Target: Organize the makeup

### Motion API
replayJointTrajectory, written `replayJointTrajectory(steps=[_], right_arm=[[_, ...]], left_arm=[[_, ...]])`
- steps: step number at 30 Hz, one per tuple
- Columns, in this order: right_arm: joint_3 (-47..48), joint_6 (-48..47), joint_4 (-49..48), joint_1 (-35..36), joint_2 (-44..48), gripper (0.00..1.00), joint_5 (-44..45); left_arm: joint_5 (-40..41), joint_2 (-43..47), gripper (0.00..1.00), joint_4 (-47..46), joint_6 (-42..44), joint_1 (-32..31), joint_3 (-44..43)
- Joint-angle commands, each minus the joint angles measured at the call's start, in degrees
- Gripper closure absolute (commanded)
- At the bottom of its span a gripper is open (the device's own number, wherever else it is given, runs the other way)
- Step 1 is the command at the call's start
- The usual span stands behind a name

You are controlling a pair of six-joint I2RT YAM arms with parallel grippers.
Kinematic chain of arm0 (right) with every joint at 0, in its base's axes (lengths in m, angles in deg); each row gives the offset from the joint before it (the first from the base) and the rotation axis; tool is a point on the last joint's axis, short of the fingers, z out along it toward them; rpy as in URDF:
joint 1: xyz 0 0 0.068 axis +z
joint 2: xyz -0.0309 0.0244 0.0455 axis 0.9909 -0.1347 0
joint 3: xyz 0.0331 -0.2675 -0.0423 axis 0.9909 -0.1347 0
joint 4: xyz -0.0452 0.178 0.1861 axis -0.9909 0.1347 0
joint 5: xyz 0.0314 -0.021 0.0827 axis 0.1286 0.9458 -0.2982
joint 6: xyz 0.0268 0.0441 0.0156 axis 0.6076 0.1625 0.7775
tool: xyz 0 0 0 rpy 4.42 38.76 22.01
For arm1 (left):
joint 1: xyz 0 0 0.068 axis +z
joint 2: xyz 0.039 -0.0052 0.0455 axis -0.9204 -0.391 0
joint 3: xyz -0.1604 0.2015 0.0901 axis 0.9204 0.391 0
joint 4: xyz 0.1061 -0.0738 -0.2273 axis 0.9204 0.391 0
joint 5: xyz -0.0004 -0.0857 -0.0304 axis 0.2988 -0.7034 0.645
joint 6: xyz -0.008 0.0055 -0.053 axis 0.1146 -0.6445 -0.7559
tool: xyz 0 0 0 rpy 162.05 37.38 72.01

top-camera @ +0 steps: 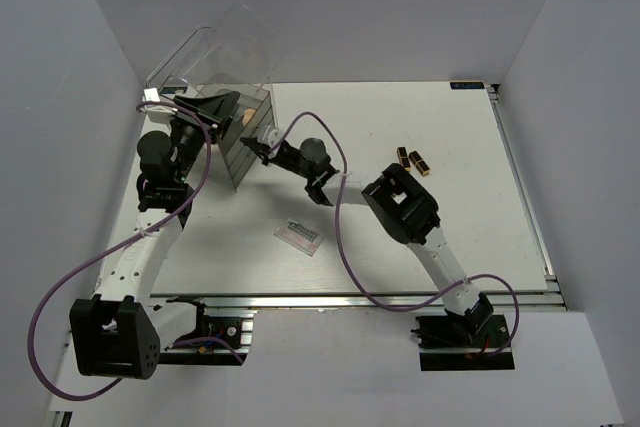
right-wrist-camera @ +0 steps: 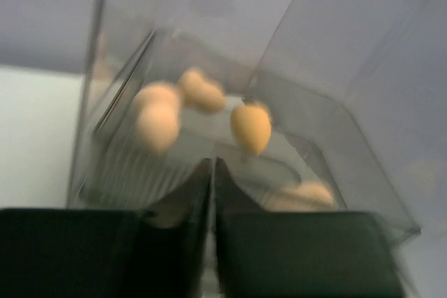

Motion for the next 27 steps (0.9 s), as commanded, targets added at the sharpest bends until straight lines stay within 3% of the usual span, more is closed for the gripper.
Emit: replayJointTrajectory(steps=[1,5,10,11,15,18,19,20,22,24,27], right_arm=[[-9.5,-0.4,-10.3,-1.2,11.3,1.00,-3.4],[-28.8,2.8,-13.9,-3.2,23.3,1.00,-6.6],[-32.5,6.9,-0.7,-4.9,36.2,1.00,-6.3],[-31.5,7.5,6.7,-4.9,37.0,1.00,-4.5],[-22.2,11.7,22.4,-4.9,36.2,1.00,-3.6],[-8.0,13.6,36.4,-4.3,29.6,1.00,-2.8],[1.4,13.7,41.1,-4.2,27.4,1.00,-2.7],[6.2,14.0,50.6,-4.2,25.4,1.00,-2.8],[14.7,13.7,57.5,-4.3,20.8,1.00,-3.8],[10.8,12.9,55.7,-4.2,23.8,1.00,-4.5],[-6.3,9.3,41.1,-4.3,32.0,1.00,-7.0]], left_arm=[[-0.6,1.7,0.41,-0.5,1.2,-0.2,-2.2],[-0.7,2.4,0.43,1.0,2.7,-0.2,-1.3],[-1.1,3.9,0.39,3.4,4.2,-0.3,0.5],[-1.1,4.2,0.38,4.4,4.3,-0.3,0.9],[-1.4,5.2,0.38,7.1,5.3,-0.3,1.5],[-1.5,5.7,0.38,7.4,5.5,-0.3,2.0],[-1.5,5.7,0.38,7.5,5.6,-0.3,2.0],[-1.6,5.7,0.38,7.3,5.6,-0.3,2.0],[-1.4,5.6,0.38,7.2,5.7,-0.2,1.6],[-1.1,5.6,0.38,6.7,5.8,-0.2,1.3],[-0.7,5.7,0.38,6.5,5.9,-0.3,1.1]])
